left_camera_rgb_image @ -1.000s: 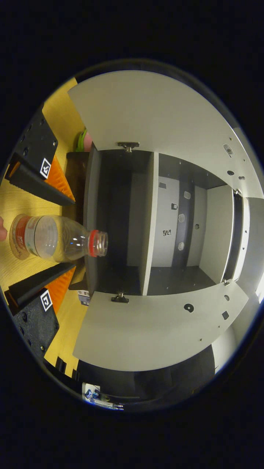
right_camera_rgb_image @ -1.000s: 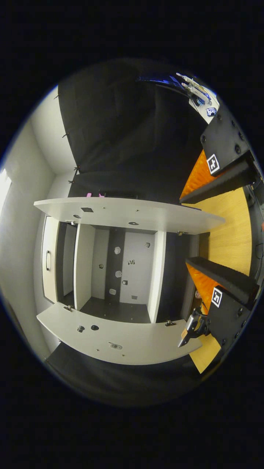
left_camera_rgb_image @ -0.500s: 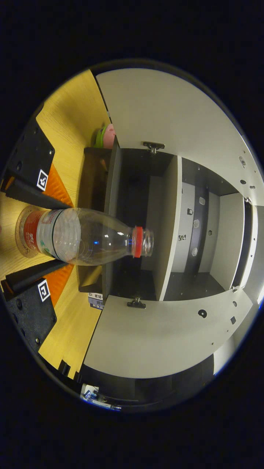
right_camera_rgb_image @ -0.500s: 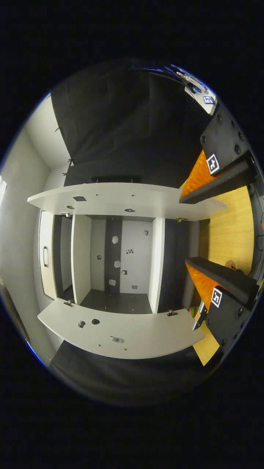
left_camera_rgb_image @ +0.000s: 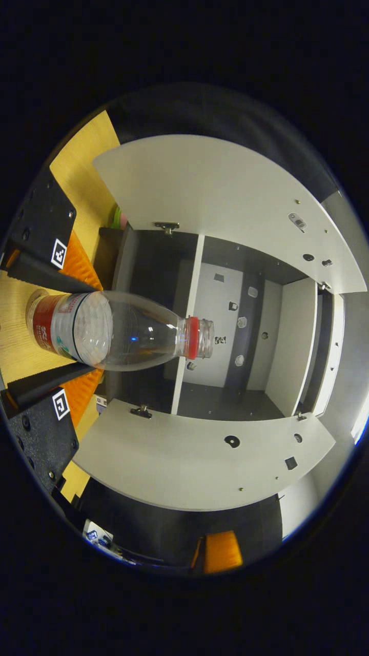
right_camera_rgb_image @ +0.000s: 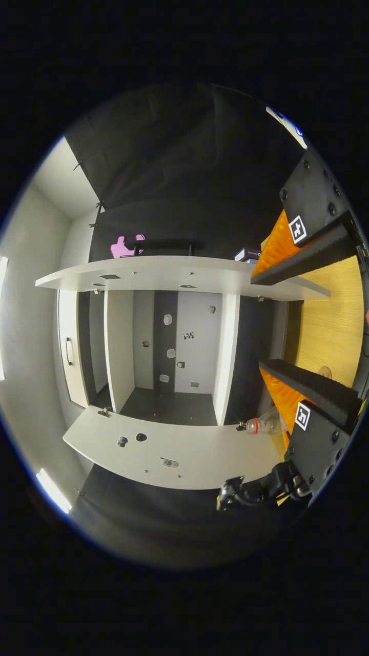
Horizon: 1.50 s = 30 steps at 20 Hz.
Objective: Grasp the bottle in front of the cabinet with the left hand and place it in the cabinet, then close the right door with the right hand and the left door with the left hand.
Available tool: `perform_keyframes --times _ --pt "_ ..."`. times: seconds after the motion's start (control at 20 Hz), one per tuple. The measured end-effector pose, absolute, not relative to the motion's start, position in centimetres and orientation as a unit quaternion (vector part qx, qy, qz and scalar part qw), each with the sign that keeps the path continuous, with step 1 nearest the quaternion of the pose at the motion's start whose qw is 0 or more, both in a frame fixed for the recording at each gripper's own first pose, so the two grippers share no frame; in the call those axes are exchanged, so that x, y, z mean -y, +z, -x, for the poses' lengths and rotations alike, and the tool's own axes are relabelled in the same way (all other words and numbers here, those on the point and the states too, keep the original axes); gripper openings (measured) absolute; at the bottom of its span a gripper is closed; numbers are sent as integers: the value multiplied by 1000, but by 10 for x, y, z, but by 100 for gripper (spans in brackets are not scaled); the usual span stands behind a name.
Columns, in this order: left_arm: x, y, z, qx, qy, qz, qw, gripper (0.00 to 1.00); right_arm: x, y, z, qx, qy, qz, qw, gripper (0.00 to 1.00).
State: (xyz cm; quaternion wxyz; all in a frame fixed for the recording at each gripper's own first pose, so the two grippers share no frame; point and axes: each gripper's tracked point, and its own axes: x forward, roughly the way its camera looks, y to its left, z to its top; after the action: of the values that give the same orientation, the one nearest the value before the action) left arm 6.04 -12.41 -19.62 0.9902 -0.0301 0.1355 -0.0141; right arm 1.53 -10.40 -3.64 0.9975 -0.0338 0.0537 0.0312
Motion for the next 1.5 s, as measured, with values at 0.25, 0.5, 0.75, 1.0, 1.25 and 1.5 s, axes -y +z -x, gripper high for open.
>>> perform_keyframes --times 0.25,0.5,0.75,1.0,1.25,1.5 --pt "129 -115 -49 -105 13 56 993 71 129 -38 -9 -53 61 16 997 96" --pt "139 -28 -74 -65 15 45 997 72 159 -45 -2 -55 57 6 997 95" --pt "143 28 -140 -44 -18 33 998 71 191 -46 -6 -46 -19 -4 999 96" --pt "147 49 -239 -25 -63 28 997 71 219 -48 -4 -42 -102 -4 994 96" --pt "158 23 -347 -45 -98 7 994 70 242 -54 9 -50 -183 5 982 96" --pt "176 -39 -422 -91 -116 0 989 69 262 -60 24 -58 -256 8 965 96"
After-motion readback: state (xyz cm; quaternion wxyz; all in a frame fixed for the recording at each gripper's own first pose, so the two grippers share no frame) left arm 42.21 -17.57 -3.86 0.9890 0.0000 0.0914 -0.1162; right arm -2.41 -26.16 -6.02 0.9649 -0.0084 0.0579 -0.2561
